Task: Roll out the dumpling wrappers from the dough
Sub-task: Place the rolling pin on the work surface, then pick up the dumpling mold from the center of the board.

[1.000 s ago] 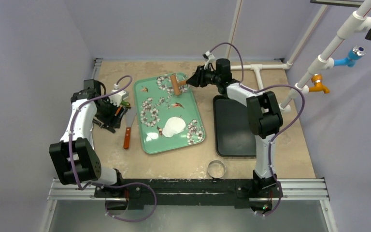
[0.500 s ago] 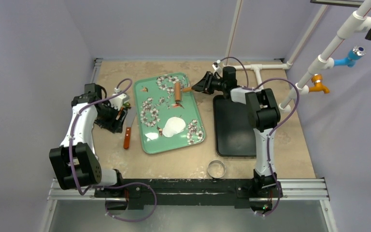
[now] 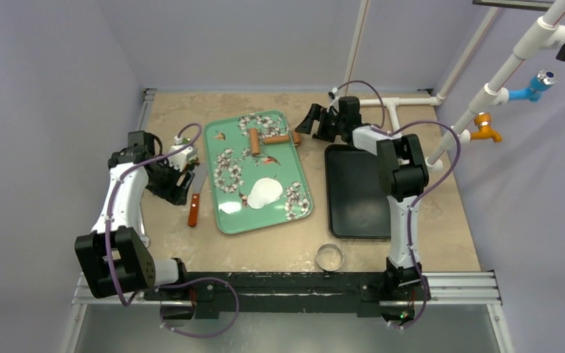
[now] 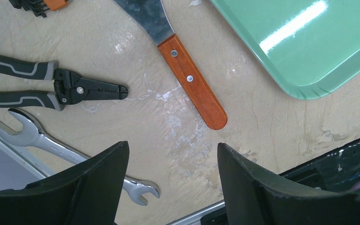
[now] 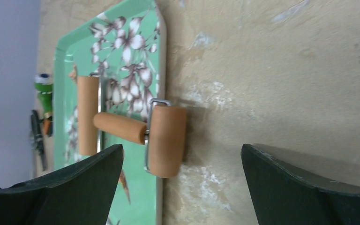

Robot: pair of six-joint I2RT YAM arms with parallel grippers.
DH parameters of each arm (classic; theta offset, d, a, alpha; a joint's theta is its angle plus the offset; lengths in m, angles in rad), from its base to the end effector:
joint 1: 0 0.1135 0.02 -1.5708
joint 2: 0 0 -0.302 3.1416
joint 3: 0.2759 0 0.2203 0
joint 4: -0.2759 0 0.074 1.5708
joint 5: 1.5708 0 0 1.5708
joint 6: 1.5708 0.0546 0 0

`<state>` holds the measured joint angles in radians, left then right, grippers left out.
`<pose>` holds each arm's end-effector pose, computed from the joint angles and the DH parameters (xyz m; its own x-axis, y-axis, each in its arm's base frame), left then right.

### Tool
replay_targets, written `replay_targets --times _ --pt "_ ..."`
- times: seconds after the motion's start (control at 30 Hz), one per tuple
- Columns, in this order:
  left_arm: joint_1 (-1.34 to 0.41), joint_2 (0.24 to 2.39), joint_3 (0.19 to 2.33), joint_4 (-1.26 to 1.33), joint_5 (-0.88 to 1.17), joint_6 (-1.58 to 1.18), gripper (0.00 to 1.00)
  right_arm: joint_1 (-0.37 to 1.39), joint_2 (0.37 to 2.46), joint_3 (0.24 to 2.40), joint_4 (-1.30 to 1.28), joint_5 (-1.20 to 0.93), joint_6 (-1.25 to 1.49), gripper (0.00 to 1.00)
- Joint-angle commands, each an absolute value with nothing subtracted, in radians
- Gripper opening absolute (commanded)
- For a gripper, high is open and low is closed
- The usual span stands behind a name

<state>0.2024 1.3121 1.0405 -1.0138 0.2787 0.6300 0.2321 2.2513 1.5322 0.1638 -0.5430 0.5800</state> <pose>0.1976 0.0252 0.2850 -0.8287 0.4082 -0.3830 0.4589 0.8872 -0.0474 0.4914 0.1451 0.1901 -0.7712 0.2998 -0.5615 -0.2410 0.6789 0.6935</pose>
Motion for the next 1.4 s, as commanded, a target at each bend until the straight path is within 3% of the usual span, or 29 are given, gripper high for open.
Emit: replay_targets --times 0.0,0.2,0.3,0.43,0.53,0.73,0.9,1.03,1.17,1.37 --pt "0.204 1.309 1.024 -0.994 0.293 0.65 0.7 0.269 2.143 1.611 -0.019 -0.356 0.401 0.99" --pt "0.204 1.276 1.011 -0.985 0.334 0.669 0.72 0.437 1.918 1.591 -0.162 0.084 0.064 0.99" --pt "0.2 1.273 1.016 -0.997 0.368 0.682 0.73 0.531 1.758 1.477 -0.098 0.183 -0.068 0.99" --pt "0.176 1.244 1.01 -1.01 0.391 0.699 0.74 0.522 1.494 1.299 0.028 -0.026 0.186 0.99" --pt "0.154 1.205 1.006 -1.021 0.403 0.712 0.75 0.511 1.33 1.129 0.094 -0.164 0.172 0.99" --pt "0.075 1.149 0.998 -1.035 0.418 0.695 0.76 0.538 1.175 1.072 -0.262 -0.326 0.226 0.99" --pt "-0.01 1.13 0.991 -1.033 0.387 0.661 0.76 0.655 1.088 1.009 -0.684 0.048 0.402 0.87" --pt "-0.022 1.128 0.998 -1.04 0.379 0.655 0.76 0.761 1.061 0.939 -0.928 0.226 0.575 0.74" --pt "-0.023 1.124 0.998 -1.057 0.374 0.654 0.76 0.884 1.04 0.883 -1.04 0.219 0.718 0.59" --pt "-0.022 1.12 0.976 -1.048 0.363 0.651 0.76 1.007 1.021 0.736 -0.96 0.142 0.834 0.56"
